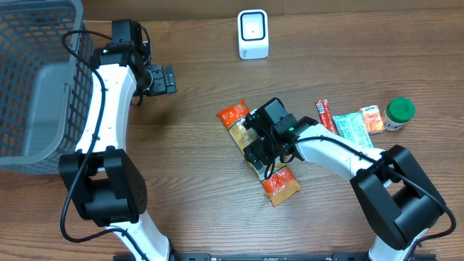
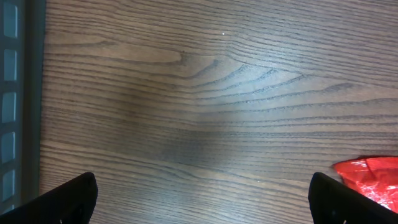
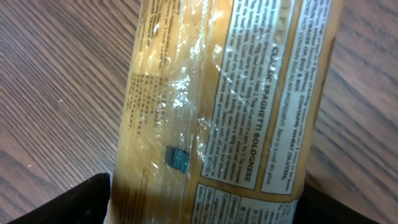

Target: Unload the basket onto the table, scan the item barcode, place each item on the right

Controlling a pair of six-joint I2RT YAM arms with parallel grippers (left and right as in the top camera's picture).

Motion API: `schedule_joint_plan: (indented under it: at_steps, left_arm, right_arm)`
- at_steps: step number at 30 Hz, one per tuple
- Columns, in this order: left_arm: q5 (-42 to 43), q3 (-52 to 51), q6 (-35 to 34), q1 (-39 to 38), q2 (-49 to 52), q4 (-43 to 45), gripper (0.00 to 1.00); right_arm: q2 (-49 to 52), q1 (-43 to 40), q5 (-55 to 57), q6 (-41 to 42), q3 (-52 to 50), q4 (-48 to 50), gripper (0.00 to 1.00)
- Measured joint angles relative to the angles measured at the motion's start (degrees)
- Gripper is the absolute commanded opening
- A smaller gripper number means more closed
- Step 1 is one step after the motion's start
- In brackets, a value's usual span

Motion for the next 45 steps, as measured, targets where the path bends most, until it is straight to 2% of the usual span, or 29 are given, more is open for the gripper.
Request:
schedule_joint_plan:
  at_steps: [10,14,18,23,29,35,38,45]
  left_arm:
    - [0.0,0.0,0.0,0.0,0.0,0.0,0.99]
    - [0.0,0.0,0.0,0.0,0.0,0.02,1.0]
    - [0.0,-0.02,0.0,0.0,0.0,-0.02,1.0]
    - [0.0,-0.02,0.0,0.0,0.0,0.0,1.0]
    - [0.0,-0.02,0.0,0.0,0.0,0.0,1.0]
    - [-0.02,-0.02,0.0,-0.02,0.0,0.0,1.0]
    - [0.0,-0.02,0.0,0.0,0.0,0.0,1.0]
    - [0.0,-0.02,0.0,0.0,0.0,0.0,1.0]
  right_arm:
    - [0.0,0.02,0.5,0.0,-0.02,3.69,0.93]
    - [0.02,0.02,1.73,0.02,3.89,-6.38,0.94]
    - [0.13,0.07,2.36,0.07,16.44,-19.1,0.96]
    - [-0.22,0.07,2.51,1.55,27.67,-25.35,0.96]
    - [0.81,0.07,3.69,3.21,28.28,-30.36,0.96]
    - [7.58,0.46,4.17,3.19,28.2,-31.82,0.95]
    - [11.15,1.14,4.15,3.08,28.11,-32.85,0.92]
    - [12.33,1.57,4.09,3.02,26.21,-31.52,0.85]
